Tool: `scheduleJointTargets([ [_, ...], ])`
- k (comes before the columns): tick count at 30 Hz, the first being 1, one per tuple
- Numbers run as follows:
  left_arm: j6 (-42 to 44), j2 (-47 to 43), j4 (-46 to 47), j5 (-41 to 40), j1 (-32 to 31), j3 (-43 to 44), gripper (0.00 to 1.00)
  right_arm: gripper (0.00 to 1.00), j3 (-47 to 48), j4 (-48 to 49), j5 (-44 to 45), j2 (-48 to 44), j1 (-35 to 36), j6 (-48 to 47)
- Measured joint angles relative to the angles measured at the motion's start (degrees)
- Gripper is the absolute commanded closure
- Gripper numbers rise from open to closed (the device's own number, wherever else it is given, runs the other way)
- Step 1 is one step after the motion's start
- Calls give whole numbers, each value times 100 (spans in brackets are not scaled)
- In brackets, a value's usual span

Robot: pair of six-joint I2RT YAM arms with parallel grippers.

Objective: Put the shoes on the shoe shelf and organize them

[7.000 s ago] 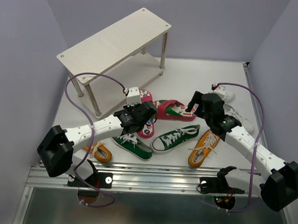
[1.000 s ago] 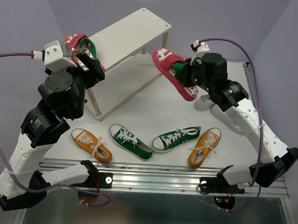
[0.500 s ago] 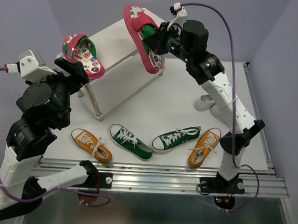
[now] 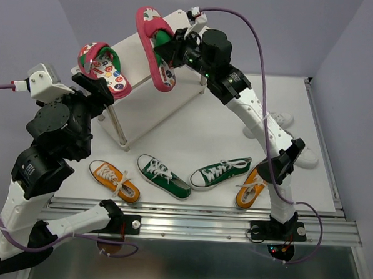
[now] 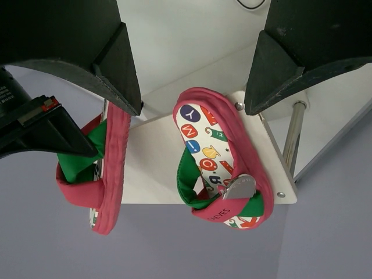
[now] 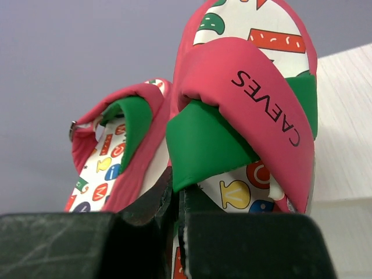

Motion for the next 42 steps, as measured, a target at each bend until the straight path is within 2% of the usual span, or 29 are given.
scheduleJointTargets([
  [9, -133, -28, -2, 55, 0, -31, 18, 99, 125, 651, 4, 107, 219, -186],
  [19, -223, -122, -11, 81, 0, -111, 18, 99, 111, 1126, 155, 466, 621, -1088],
  [21, -243, -122, -26, 79, -2, -122, 18, 94, 111, 1217, 157, 573, 693, -1248],
  [23, -243, -125, -24, 74, 0, -151, 18, 83, 111, 1239, 177, 629, 732, -1360],
  [26, -243, -125, -31, 48, 0, -229, 18, 70, 111, 1316, 210, 691, 785, -1469],
  [28, -245, -118, -55, 31, 0, -293, 18, 70, 118, 1403, 243, 708, 787, -1495],
  [31, -245, -107, -87, 31, 0, -315, 18, 72, 129, 1521, 350, 710, 787, -1534],
  [35, -245, -109, -94, 28, 0, -315, 18, 80, 129, 1626, 535, 739, 769, -1547],
  [36, -245, -111, -96, 28, 0, -315, 18, 86, 129, 1650, 592, 741, 756, -1543],
  [40, -247, -129, -96, 31, -2, -315, 18, 99, 129, 1725, 778, 741, 754, -1526],
  [42, -251, -144, -96, 31, 0, -315, 18, 99, 127, 1740, 850, 748, 754, -1521],
])
